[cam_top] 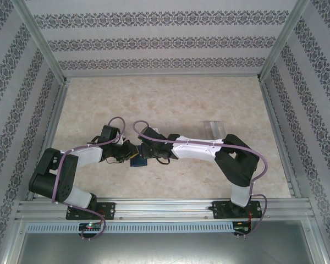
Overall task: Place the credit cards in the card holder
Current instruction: Close the button on the card holder.
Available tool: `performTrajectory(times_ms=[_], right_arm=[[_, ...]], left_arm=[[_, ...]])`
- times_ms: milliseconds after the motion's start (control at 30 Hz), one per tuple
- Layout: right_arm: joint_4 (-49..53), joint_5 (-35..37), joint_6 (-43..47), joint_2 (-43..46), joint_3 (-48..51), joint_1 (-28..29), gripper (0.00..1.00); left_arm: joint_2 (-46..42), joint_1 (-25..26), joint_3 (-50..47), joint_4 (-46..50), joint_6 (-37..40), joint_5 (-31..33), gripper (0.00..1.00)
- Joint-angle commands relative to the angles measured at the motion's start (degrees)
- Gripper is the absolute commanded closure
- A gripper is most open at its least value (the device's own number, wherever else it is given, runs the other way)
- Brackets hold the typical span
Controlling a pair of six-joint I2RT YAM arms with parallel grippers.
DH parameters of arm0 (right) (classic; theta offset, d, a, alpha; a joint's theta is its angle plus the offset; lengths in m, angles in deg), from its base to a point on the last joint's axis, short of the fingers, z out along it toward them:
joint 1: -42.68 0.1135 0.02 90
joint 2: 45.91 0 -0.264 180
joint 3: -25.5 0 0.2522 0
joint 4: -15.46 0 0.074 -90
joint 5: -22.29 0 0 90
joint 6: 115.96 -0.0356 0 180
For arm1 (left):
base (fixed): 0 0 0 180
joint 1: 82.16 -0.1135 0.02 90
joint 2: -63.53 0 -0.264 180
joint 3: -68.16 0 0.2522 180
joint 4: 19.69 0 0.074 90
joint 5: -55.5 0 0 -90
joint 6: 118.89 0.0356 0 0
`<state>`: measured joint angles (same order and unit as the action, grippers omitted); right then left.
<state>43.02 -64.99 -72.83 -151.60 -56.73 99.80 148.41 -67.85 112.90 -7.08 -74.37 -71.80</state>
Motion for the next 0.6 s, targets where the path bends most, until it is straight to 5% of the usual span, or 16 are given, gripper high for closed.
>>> performTrajectory(times_ms=[0, 567], right_arm=[[-3.5, -2.6, 1.1, 1.4, 0.6, -0.2, 1.00], [-4.1, -10.9, -1.1, -5.3, -0.4, -2.9, 1.00]], left_arm=[[1.4, 0.7, -1.0, 3.5, 0.6, 1.3, 0.86], [0.2, 0.7, -1.3, 3.1, -0.8, 0.3, 0.89]])
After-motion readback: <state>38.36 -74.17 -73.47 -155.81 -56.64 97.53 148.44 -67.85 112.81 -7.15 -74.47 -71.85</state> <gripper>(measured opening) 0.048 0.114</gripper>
